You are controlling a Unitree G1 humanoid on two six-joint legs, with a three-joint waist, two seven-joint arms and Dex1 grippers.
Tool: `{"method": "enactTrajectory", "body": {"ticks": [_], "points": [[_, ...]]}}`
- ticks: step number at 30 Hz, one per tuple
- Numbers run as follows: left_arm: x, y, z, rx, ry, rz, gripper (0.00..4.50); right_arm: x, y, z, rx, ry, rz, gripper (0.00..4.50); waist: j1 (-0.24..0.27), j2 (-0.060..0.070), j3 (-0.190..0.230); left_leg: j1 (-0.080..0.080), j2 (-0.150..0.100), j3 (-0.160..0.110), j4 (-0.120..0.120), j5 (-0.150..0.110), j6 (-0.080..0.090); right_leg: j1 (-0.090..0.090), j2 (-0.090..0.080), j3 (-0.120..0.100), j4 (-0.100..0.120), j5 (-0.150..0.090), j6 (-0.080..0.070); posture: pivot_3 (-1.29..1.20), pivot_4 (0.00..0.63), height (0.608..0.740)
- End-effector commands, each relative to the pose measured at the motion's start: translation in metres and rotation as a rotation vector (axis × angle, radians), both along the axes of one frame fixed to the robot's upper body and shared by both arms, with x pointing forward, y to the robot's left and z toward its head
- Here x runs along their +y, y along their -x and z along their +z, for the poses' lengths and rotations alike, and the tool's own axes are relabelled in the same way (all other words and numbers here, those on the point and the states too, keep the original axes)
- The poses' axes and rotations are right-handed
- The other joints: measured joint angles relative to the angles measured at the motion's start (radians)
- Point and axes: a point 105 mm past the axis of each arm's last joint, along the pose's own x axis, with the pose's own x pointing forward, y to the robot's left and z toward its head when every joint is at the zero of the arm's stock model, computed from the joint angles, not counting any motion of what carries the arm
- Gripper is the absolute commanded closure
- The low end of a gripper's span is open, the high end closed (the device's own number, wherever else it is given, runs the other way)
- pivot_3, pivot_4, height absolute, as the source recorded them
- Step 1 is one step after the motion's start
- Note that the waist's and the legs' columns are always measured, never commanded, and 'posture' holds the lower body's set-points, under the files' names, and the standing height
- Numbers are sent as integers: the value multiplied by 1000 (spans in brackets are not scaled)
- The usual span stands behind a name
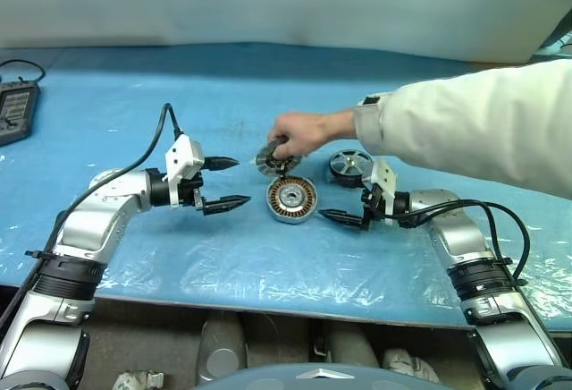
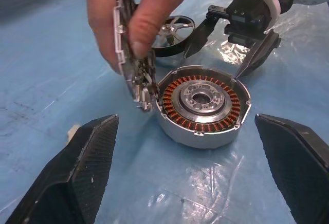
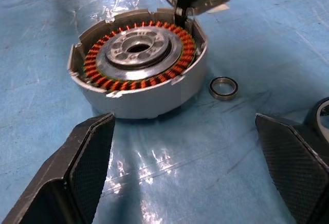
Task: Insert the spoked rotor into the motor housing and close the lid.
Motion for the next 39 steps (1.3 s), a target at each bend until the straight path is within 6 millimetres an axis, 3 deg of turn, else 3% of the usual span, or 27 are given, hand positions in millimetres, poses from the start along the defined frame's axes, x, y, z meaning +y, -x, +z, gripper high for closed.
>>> {"method": "enactTrajectory", "body": {"ticks": [1, 21, 34, 39], "points": [[2, -2, 11, -46, 5, 12, 35, -2, -5, 10, -50, -1, -6, 0, 0, 0, 0, 0, 0, 0, 0, 0, 0, 0, 0, 0, 0, 0, 0, 0, 150, 740], [13, -9, 7, -60, -39, 50, 35, 0, -9, 19, -80, -18, -11, 0, 0, 0, 0, 0, 0, 0, 1, 0, 0, 0, 0, 0, 0, 0, 0, 0, 150, 740], [16, -12, 9, -25, -7, 42, 35, 9, -12, 46, -96, -132, -32, 0, 1, 0, 0, 0, 0, 0, 2, 0, 0, 0, 0, 0, 2, 0, 0, 0, 150, 740], [43, -26, 10, -66, -248, -5, 35, 12, -12, 48, -103, -122, -20, 0, 2, 0, 0, 0, 1, -1, 2, 0, 0, 0, 0, 0, 3, 0, 0, 0, 150, 740]]}}
